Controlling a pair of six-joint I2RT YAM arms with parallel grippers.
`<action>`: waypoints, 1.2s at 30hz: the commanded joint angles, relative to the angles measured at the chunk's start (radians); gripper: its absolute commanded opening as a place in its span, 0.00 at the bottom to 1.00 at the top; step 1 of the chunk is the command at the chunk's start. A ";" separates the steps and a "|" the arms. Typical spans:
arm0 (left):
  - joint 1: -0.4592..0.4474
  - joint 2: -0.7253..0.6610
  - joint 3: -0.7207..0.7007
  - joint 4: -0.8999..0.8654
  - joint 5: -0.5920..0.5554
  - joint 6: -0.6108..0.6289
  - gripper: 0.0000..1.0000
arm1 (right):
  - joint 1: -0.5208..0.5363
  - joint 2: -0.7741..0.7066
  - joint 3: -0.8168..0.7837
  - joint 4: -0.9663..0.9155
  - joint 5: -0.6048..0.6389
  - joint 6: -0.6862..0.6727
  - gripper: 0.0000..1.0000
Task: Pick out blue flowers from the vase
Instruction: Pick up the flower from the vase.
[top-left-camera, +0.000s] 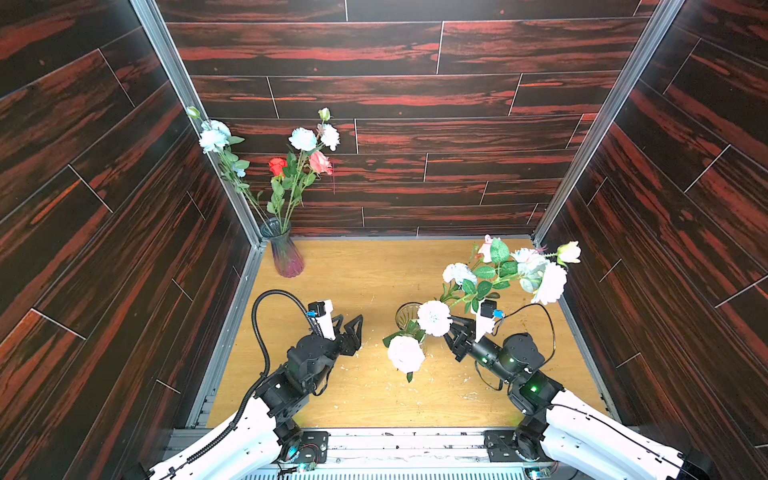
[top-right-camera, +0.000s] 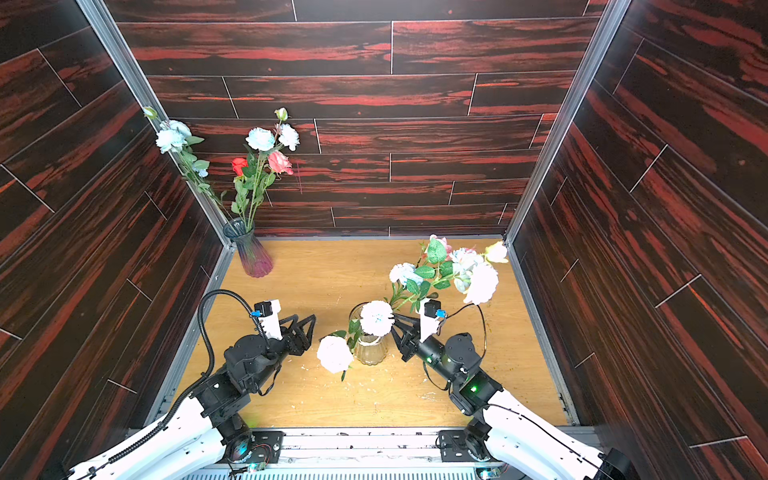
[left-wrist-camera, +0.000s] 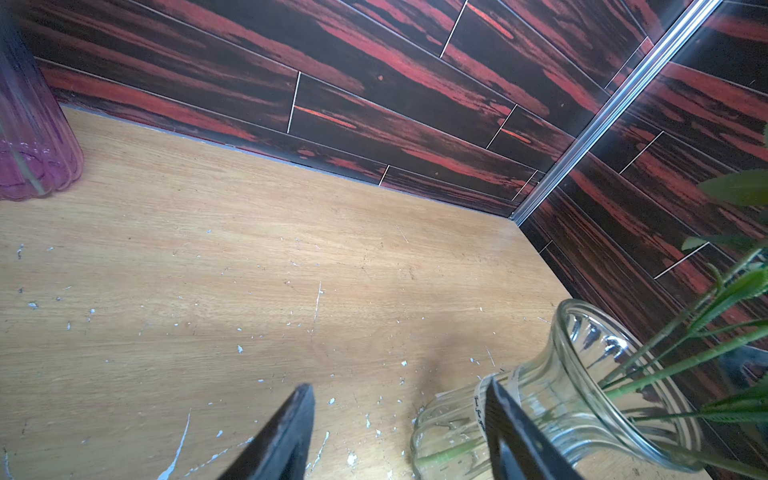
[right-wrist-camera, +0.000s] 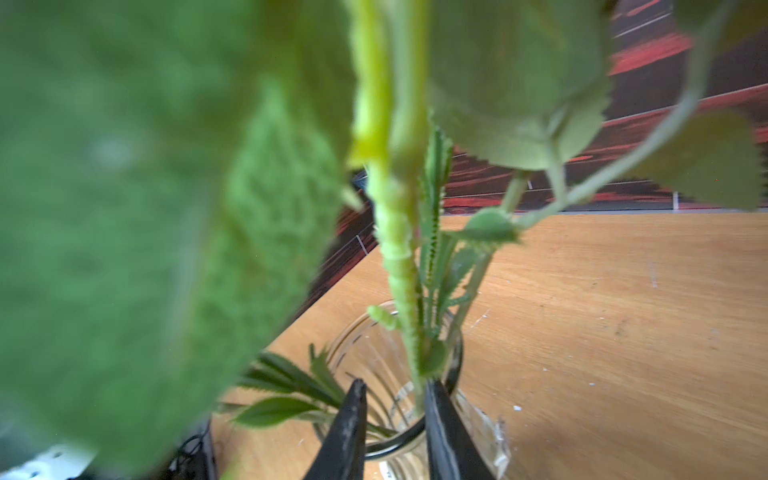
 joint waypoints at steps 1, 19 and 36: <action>0.006 0.006 -0.003 0.012 0.000 -0.003 0.66 | -0.004 0.004 0.033 0.014 0.047 -0.026 0.27; 0.015 0.010 -0.003 0.014 0.012 -0.009 0.66 | -0.006 0.095 0.089 0.059 0.038 -0.059 0.13; 0.026 0.005 -0.007 0.014 0.023 -0.017 0.66 | -0.005 0.075 0.481 -0.488 0.041 -0.221 0.00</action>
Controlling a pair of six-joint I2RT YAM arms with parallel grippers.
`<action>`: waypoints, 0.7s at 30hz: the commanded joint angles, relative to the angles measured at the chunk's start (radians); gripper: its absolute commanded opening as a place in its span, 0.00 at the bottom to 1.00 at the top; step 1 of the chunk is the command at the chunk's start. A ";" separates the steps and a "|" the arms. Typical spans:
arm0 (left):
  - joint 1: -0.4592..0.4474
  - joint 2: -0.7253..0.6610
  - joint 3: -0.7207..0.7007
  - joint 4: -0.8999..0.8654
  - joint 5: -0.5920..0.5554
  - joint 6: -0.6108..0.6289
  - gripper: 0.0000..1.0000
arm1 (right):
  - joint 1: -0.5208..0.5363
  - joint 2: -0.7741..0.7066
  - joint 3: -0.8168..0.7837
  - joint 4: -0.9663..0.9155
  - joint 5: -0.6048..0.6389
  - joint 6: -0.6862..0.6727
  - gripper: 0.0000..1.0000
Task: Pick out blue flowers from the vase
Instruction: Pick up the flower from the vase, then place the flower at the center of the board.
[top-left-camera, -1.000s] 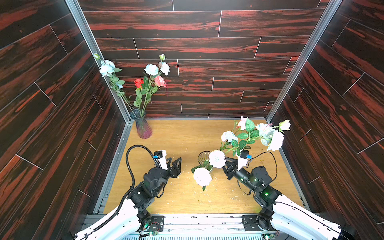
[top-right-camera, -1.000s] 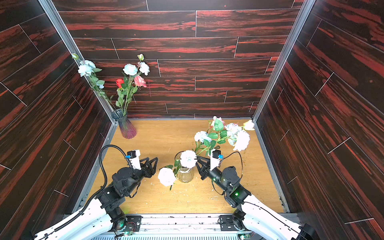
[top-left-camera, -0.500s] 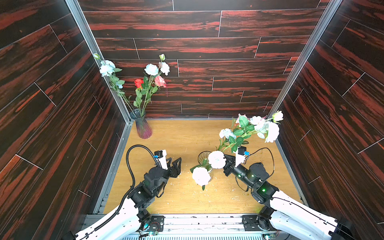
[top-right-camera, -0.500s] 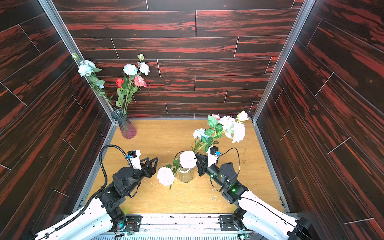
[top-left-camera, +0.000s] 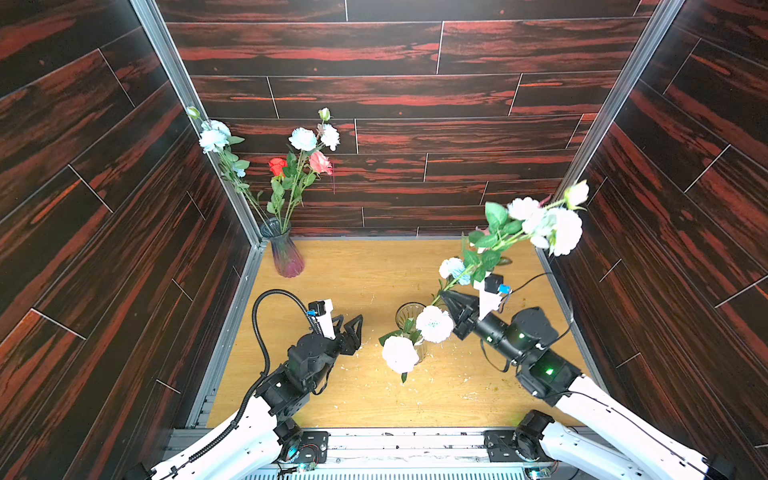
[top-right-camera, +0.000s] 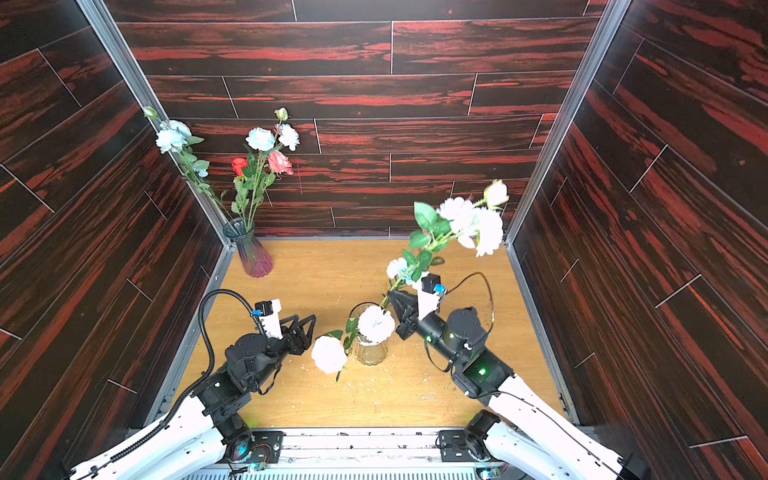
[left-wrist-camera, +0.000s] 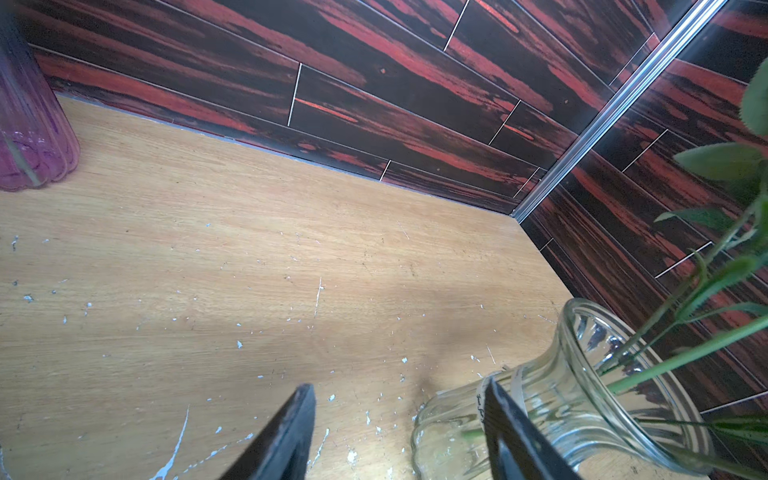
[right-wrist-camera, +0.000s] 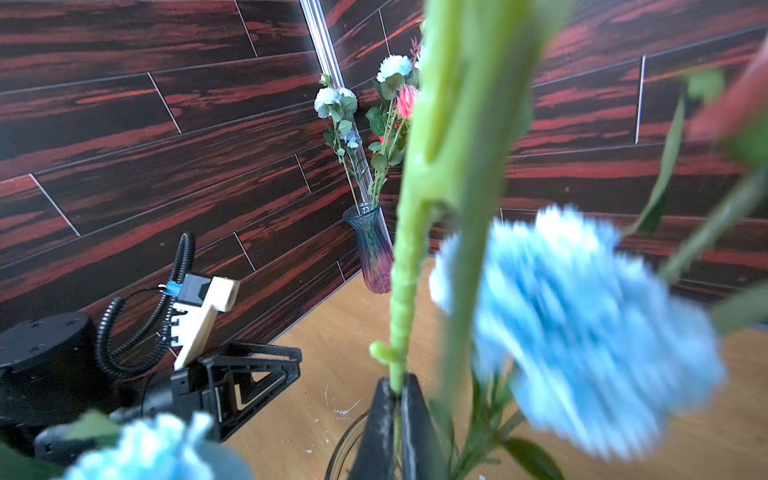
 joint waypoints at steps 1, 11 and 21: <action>0.007 -0.006 -0.008 0.014 0.002 -0.005 0.66 | -0.002 0.029 0.105 -0.173 0.003 -0.057 0.00; 0.038 0.081 0.072 0.007 0.095 0.026 0.68 | -0.002 0.152 0.409 -0.416 0.003 -0.120 0.00; 0.059 0.204 0.500 -0.221 0.127 0.237 0.89 | -0.002 0.279 0.754 -0.607 0.020 -0.205 0.00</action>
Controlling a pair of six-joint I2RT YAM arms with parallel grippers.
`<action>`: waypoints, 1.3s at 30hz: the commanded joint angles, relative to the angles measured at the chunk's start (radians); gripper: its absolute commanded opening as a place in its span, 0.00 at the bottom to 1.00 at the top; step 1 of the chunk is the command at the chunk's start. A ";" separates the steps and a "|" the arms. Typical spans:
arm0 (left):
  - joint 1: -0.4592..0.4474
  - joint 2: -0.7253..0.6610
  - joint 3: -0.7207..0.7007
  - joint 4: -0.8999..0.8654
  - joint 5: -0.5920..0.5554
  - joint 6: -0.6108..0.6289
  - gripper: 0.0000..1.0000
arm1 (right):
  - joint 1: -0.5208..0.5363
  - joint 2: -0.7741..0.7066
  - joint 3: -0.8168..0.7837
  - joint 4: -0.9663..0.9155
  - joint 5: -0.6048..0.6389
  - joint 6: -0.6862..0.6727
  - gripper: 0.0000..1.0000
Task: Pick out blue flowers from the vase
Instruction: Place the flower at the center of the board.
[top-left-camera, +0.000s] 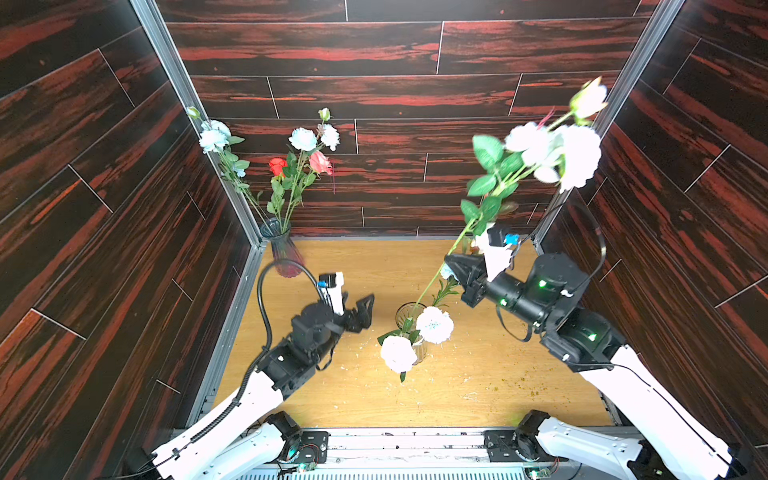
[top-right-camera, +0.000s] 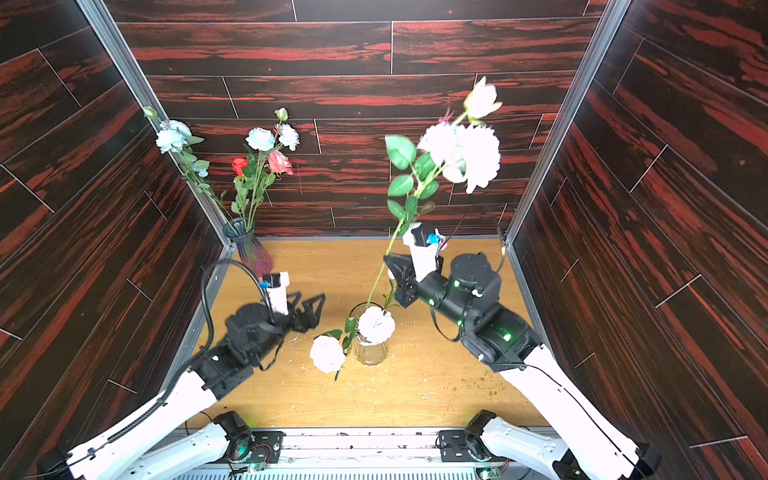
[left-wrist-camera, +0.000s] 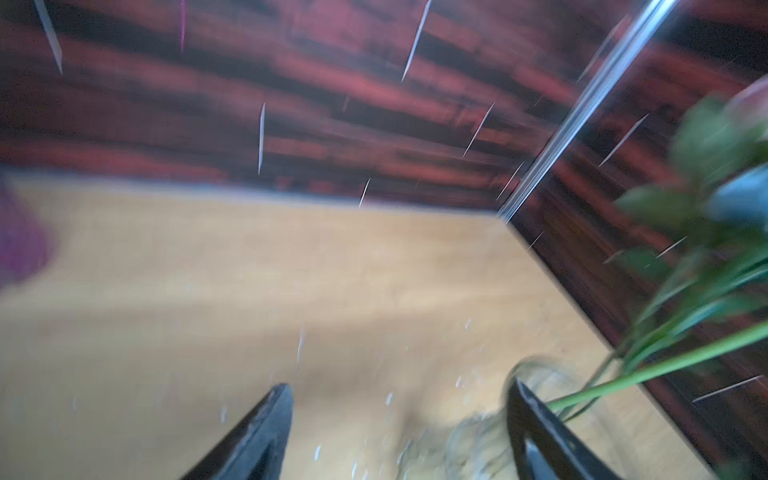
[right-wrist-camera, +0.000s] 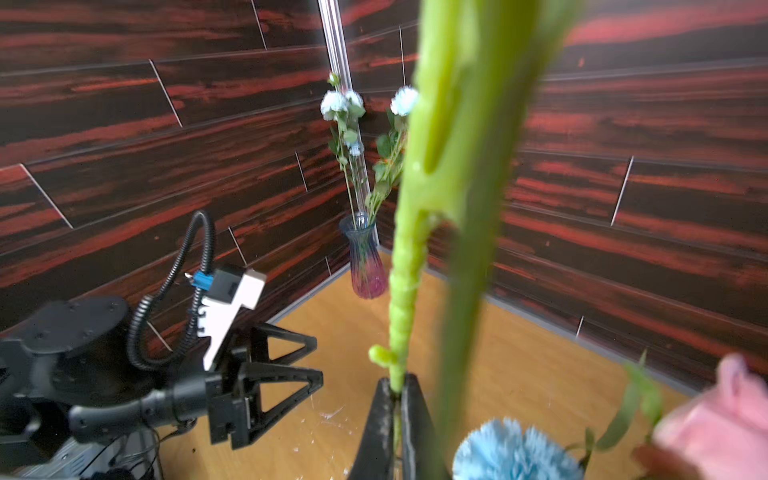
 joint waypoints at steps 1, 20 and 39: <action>0.022 0.019 0.147 -0.089 0.051 0.100 0.91 | -0.002 0.060 0.117 -0.097 0.021 -0.060 0.00; 0.235 0.233 0.603 -0.177 0.498 0.135 0.95 | -0.099 0.530 0.751 -0.363 -0.321 -0.026 0.00; 0.341 0.474 0.758 -0.368 0.990 0.245 0.89 | -0.129 0.690 0.812 -0.397 -0.644 -0.068 0.00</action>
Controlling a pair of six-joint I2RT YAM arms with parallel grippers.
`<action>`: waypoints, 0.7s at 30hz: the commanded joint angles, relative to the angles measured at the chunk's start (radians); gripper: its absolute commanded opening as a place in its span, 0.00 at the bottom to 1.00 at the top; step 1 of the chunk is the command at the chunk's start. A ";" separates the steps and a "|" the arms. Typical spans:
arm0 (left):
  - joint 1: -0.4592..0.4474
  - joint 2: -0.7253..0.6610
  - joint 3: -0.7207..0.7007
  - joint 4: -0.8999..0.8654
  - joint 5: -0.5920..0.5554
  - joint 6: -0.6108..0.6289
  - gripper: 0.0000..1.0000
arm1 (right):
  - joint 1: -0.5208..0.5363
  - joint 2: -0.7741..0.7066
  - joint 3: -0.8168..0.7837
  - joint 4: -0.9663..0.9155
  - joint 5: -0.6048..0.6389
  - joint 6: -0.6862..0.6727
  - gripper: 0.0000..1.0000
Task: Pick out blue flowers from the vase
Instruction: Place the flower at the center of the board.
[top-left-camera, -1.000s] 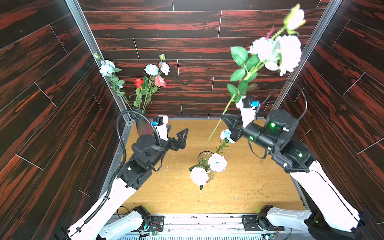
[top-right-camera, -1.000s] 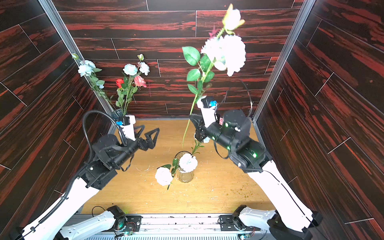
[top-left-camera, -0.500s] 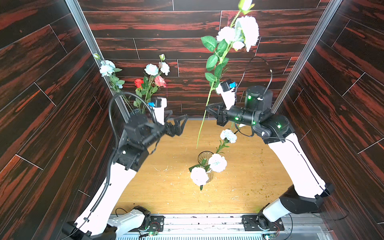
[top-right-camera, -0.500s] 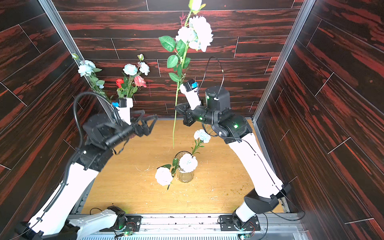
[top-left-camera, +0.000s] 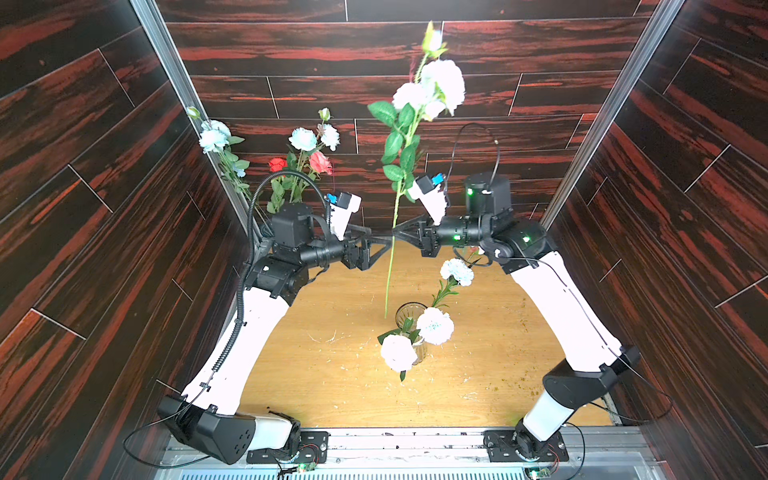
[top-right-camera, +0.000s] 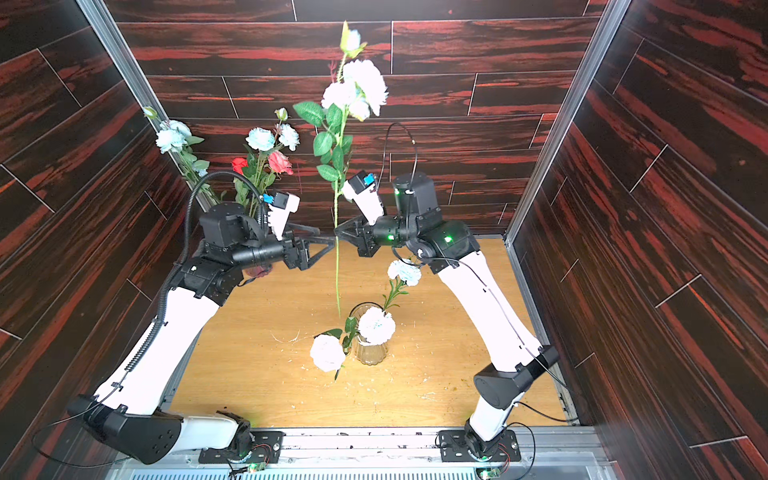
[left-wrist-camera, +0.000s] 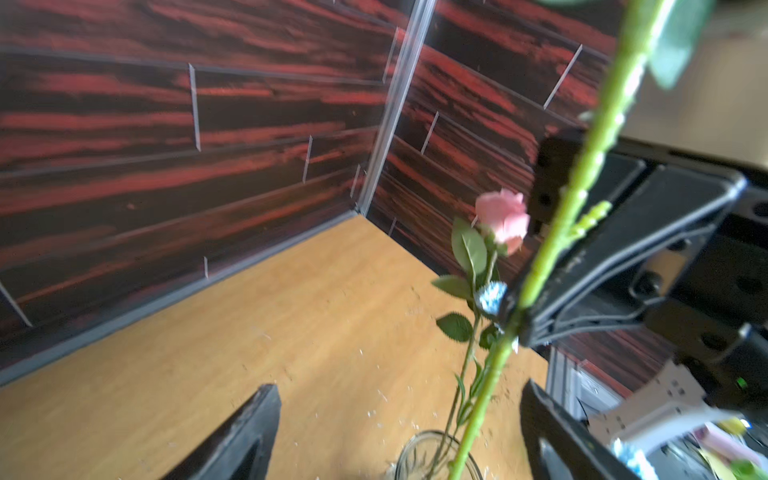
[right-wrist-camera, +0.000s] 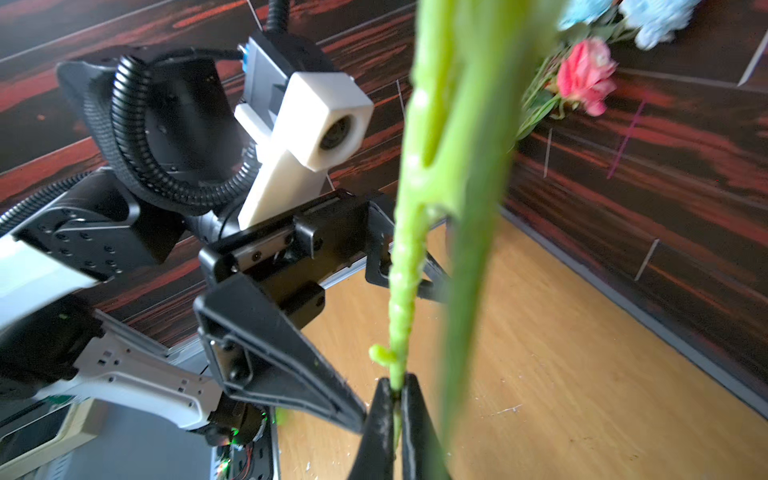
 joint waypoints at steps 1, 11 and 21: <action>0.007 -0.014 -0.009 0.006 0.095 0.017 0.89 | -0.006 0.024 0.042 0.000 -0.086 -0.001 0.00; 0.006 -0.010 -0.026 -0.008 0.164 0.021 0.46 | -0.005 0.029 0.029 0.022 -0.139 0.025 0.00; 0.006 0.002 -0.044 0.068 0.193 -0.036 0.21 | -0.005 0.034 0.022 0.022 -0.180 0.028 0.00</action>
